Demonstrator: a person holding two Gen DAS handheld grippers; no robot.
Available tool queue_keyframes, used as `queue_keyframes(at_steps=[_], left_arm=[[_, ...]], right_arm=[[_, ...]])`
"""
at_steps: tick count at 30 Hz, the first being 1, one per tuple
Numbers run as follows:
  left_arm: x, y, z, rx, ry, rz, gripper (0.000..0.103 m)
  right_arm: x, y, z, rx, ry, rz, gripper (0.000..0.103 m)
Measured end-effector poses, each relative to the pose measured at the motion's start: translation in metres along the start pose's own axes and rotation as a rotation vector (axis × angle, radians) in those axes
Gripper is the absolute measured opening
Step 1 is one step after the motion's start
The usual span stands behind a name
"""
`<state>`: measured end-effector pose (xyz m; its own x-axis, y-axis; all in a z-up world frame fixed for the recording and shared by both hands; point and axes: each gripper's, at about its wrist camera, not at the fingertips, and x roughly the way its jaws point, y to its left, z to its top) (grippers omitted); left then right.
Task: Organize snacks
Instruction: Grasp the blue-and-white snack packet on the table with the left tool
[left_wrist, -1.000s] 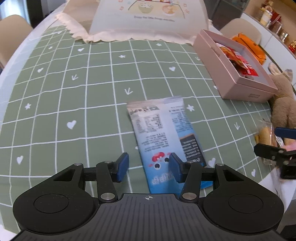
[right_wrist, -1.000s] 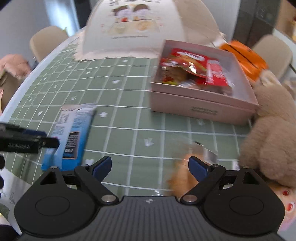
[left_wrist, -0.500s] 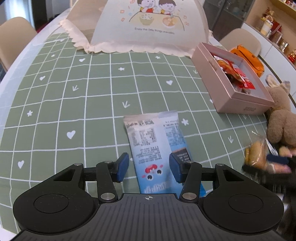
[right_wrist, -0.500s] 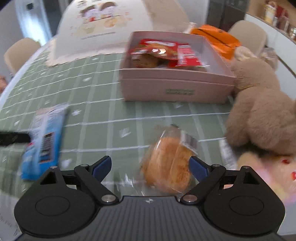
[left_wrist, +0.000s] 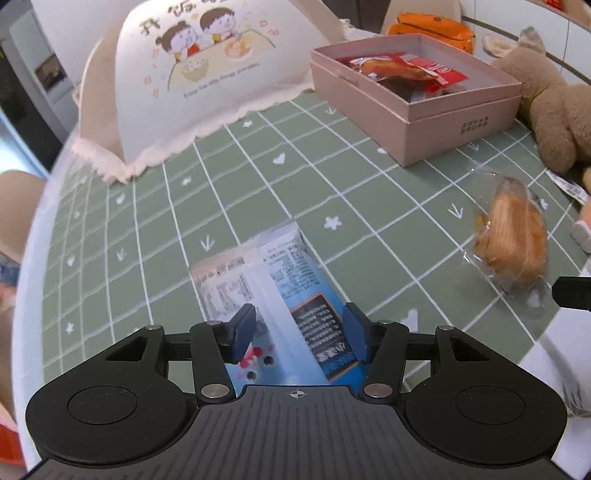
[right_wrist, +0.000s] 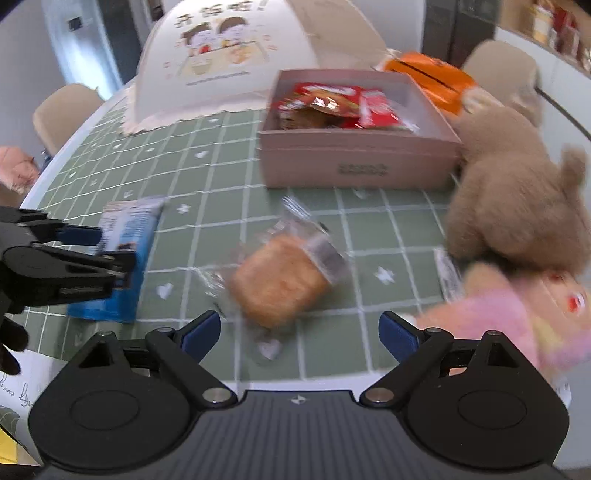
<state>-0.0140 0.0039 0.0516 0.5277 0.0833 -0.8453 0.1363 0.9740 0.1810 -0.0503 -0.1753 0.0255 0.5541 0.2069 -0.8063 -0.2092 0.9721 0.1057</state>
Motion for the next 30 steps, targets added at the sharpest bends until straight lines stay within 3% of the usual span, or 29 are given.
queue_keyframes(at_steps=[3,6,9,12,15,27,30], left_arm=[[0.002,0.004,-0.001,-0.024,0.023,-0.045,0.063],[0.003,0.007,0.002,-0.060,0.031,-0.092,0.078],[0.000,0.026,0.002,-0.204,-0.006,-0.157,0.075],[-0.002,0.048,-0.002,-0.349,-0.038,-0.106,0.074],[0.008,0.063,-0.003,-0.439,0.001,-0.111,0.073],[0.034,0.052,0.000,-0.343,0.052,-0.082,0.091],[0.034,0.055,0.000,-0.343,0.057,-0.094,0.091]], right_arm=[[0.000,-0.007,-0.010,0.041,0.015,0.020,0.093],[0.003,-0.006,-0.016,0.052,0.027,0.028,0.093],[0.002,-0.003,-0.016,0.042,0.023,0.026,0.093],[-0.001,-0.002,-0.016,0.031,0.009,0.016,0.094],[0.000,-0.004,-0.017,0.038,0.019,0.020,0.094],[0.008,0.003,-0.019,0.027,0.058,0.023,0.095],[0.010,0.005,-0.022,0.024,0.068,0.024,0.095]])
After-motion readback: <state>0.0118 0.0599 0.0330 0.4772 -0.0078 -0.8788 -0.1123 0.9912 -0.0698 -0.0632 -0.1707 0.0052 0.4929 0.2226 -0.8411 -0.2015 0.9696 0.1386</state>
